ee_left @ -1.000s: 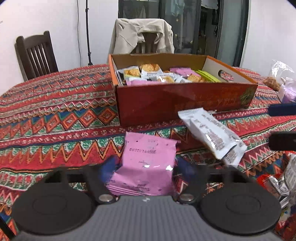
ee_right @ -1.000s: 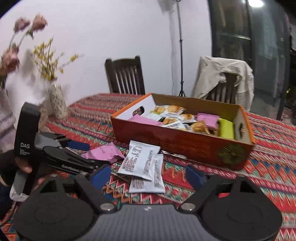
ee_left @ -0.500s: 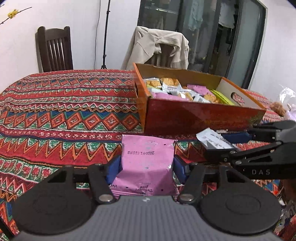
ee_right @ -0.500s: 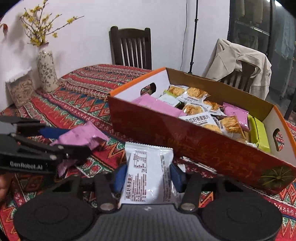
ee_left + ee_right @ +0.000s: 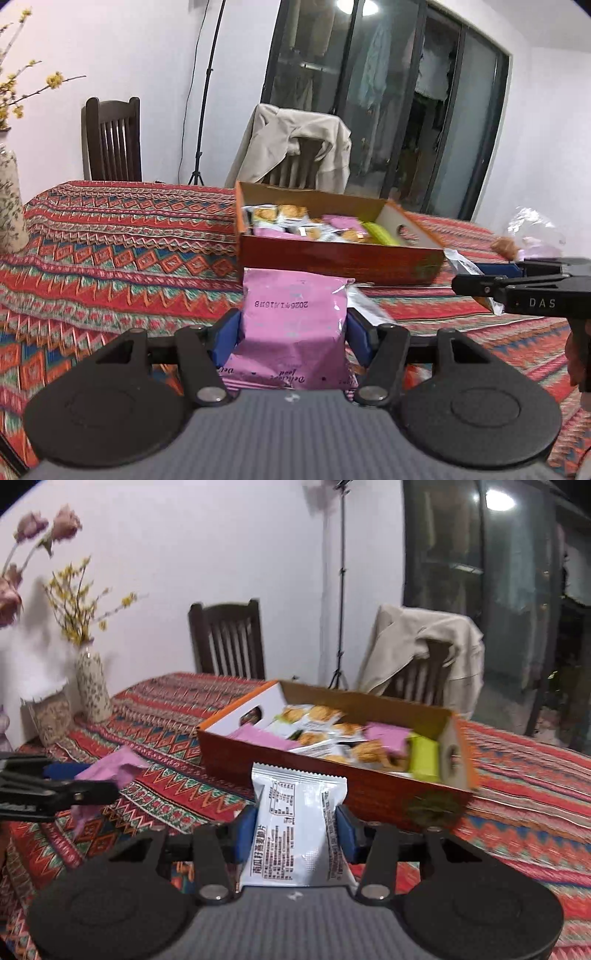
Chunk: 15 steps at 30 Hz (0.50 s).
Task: Organize snacks
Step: 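Carry the pink packet and white packet into the box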
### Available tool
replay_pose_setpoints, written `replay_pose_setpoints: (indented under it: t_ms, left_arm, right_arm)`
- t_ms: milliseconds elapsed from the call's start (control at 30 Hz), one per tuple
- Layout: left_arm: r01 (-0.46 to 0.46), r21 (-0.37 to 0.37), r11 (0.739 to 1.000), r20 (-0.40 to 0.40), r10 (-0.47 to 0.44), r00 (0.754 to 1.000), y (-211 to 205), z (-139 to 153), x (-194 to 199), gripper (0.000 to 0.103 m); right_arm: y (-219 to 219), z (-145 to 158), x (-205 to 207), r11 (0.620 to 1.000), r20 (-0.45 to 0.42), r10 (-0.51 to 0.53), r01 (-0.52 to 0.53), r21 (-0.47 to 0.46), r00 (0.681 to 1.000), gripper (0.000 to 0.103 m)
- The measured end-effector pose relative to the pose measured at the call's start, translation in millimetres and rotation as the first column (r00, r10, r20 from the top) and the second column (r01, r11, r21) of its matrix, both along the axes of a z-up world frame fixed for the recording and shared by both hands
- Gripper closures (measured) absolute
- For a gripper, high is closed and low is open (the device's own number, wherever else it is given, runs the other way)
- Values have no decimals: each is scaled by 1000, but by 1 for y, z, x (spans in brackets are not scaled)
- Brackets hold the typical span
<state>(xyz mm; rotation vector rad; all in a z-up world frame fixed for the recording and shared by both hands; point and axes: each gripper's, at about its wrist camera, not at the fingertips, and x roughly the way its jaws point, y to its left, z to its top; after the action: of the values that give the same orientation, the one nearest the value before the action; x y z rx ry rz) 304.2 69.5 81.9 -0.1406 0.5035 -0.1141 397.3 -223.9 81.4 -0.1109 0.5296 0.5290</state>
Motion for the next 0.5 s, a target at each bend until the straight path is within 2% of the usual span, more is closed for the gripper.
replay_pose_setpoints:
  t_ms: [233,500]
  left_arm:
    - [0,-9,1000,21,0,1000,-35,7,-47,42]
    - [62,17,998,30,-63,998,-57,10,-56,42]
  right_arm:
    - [-68,4,-57,998,31,-55,54,46,998,57]
    - [-107,-7,-92,989,21,-117,115,94,993,57]
